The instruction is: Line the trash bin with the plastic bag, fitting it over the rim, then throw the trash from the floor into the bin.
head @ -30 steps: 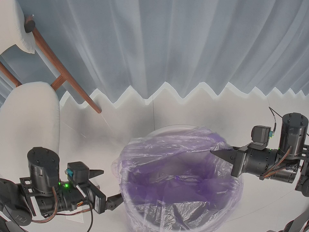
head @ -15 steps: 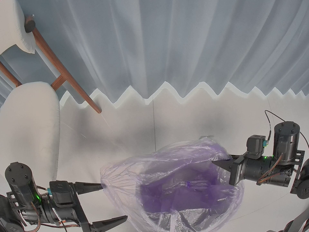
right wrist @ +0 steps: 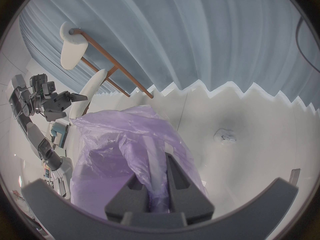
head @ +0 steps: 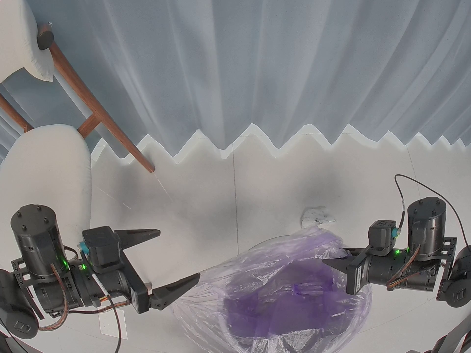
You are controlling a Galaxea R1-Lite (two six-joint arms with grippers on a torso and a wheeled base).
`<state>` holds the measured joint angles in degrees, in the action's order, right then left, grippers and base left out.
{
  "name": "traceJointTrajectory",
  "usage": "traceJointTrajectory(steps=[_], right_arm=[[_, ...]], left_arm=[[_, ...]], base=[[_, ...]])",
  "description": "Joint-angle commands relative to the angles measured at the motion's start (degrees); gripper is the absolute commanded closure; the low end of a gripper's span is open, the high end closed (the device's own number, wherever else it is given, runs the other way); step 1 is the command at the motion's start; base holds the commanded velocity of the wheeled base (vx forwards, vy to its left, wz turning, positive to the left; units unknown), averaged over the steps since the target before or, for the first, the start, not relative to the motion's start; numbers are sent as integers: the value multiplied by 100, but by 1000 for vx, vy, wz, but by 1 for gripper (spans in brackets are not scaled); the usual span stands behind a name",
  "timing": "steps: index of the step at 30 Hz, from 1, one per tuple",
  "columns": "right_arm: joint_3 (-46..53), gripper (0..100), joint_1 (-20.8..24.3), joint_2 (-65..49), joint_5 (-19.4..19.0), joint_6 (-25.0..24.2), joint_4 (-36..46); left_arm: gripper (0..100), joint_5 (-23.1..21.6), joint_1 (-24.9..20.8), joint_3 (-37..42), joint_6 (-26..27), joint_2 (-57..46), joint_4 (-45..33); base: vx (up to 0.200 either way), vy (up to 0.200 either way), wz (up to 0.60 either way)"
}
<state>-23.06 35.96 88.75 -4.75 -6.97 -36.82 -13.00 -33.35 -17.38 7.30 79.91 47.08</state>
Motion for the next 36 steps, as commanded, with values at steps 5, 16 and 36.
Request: traceJointTrajectory(steps=[5, 16, 36], right_arm=[[118, 100, 60, 90, -8, 47, -1], [136, 100, 86, 99, -8, 152, 8], [250, 100, 253, -42, -17, 152, -124]], left_arm=[[0, -1074, 22, -116, 553, 200, -32], [0, -1179, -778, -714, 1115, 1167, -59], [100, -634, -980, -1364, 738, 2029, -15]], base=[[0, 0, 0], [0, 0, 0], [0, 0, 0]])
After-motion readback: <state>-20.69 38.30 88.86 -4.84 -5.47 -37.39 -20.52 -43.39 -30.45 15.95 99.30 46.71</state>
